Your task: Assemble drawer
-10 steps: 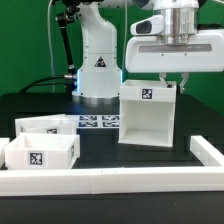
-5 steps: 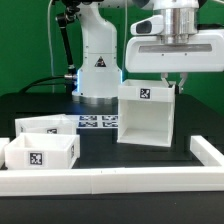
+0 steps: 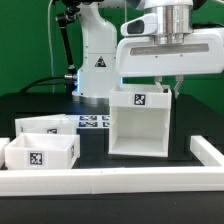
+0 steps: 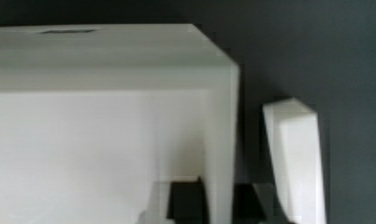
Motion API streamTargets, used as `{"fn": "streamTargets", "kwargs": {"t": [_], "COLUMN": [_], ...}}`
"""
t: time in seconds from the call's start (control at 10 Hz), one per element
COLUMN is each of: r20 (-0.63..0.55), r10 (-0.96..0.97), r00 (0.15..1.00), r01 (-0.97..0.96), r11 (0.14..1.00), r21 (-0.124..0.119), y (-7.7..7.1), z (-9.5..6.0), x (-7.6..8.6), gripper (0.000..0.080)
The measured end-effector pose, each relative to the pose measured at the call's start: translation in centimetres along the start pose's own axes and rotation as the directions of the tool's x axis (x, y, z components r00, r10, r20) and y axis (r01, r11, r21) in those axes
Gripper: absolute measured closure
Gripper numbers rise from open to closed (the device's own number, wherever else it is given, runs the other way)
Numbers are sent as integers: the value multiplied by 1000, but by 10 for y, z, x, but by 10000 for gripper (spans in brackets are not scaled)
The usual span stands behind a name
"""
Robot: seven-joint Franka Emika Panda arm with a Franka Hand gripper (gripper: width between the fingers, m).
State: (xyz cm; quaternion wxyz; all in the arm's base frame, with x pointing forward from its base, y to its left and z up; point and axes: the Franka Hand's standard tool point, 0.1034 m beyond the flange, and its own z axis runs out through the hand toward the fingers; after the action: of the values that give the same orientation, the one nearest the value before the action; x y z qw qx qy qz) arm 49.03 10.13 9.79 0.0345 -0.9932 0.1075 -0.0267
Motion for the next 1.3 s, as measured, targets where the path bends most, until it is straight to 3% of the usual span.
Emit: {"fn": "streamTargets", "kwargs": {"t": [0.7,1.0,1.1,1.3], "r20": [-101,-106,-102,-99], "r10": [75,86,170,238], "r00": [992,991,980,966], "r01": [-71,-80,-164,-230], "r11": [996,995,984,970], "r21": [50,55,72,82], "y": [-16,-16,-17,-20], "z": [4,3,2,1], "x": [91,96,97,97], "gripper": [760,758,758,758]}}
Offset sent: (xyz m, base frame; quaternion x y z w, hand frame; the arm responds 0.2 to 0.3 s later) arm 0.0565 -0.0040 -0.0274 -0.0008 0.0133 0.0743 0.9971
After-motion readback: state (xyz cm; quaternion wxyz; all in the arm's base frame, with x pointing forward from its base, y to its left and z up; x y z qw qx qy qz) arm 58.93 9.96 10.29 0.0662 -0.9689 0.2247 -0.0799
